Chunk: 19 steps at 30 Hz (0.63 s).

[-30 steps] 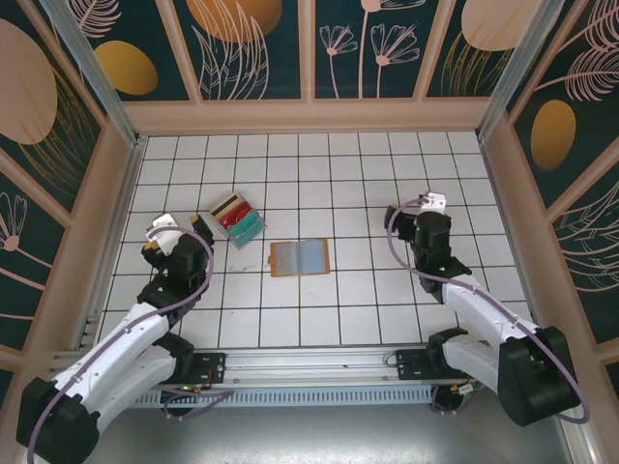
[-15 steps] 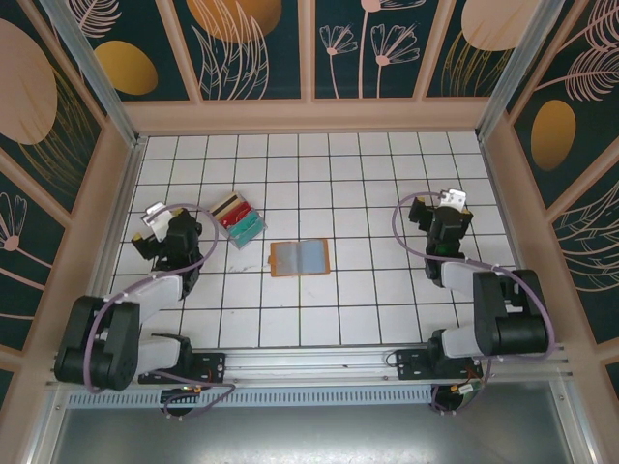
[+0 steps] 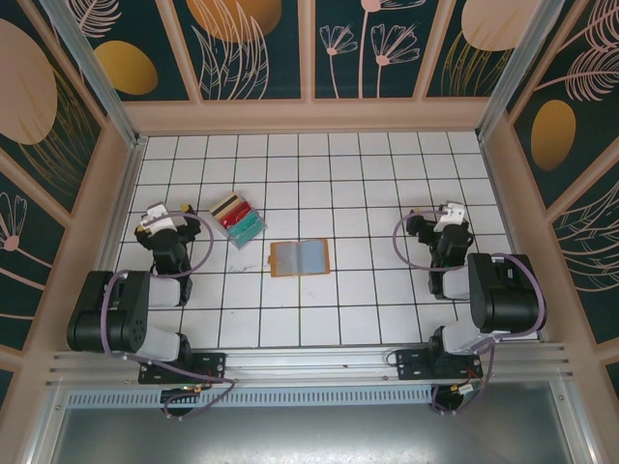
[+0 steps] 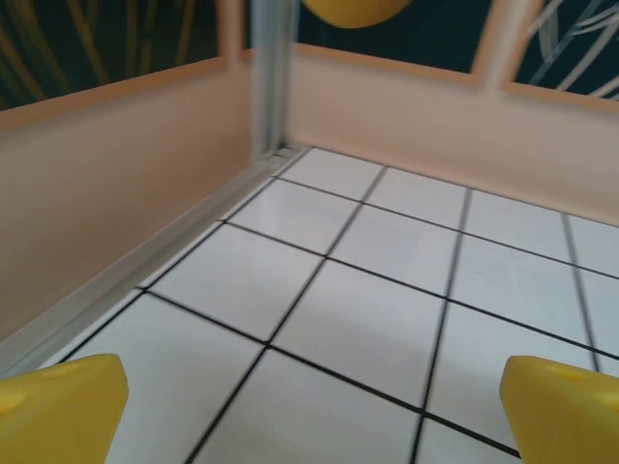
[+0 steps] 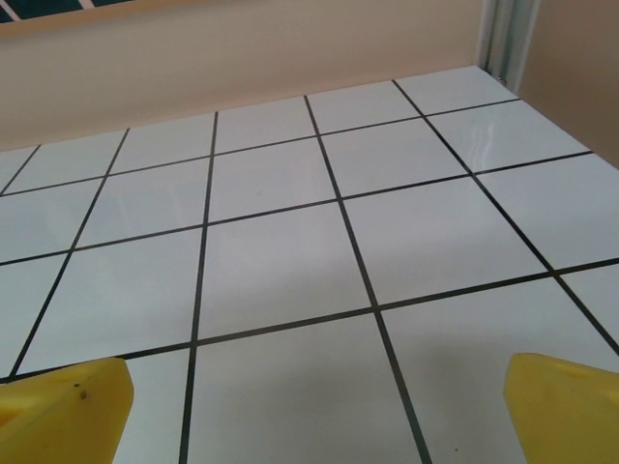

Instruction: Take the credit cards out of the card holder

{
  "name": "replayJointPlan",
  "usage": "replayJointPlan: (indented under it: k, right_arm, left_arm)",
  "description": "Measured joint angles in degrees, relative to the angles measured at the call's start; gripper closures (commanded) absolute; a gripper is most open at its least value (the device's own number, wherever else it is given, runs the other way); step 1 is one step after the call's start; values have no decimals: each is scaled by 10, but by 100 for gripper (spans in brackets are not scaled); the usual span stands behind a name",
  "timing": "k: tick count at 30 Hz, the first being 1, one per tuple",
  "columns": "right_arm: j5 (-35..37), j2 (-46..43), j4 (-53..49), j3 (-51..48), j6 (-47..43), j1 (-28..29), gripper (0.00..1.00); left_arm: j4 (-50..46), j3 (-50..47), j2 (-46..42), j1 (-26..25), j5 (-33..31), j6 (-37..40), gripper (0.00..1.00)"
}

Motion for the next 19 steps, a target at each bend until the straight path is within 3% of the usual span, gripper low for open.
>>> replayJointPlan:
  k: [19]
  right_arm:
    - [-15,0,30,0,0,-1,1]
  left_arm:
    - [47,-7,21,0,122,47,1]
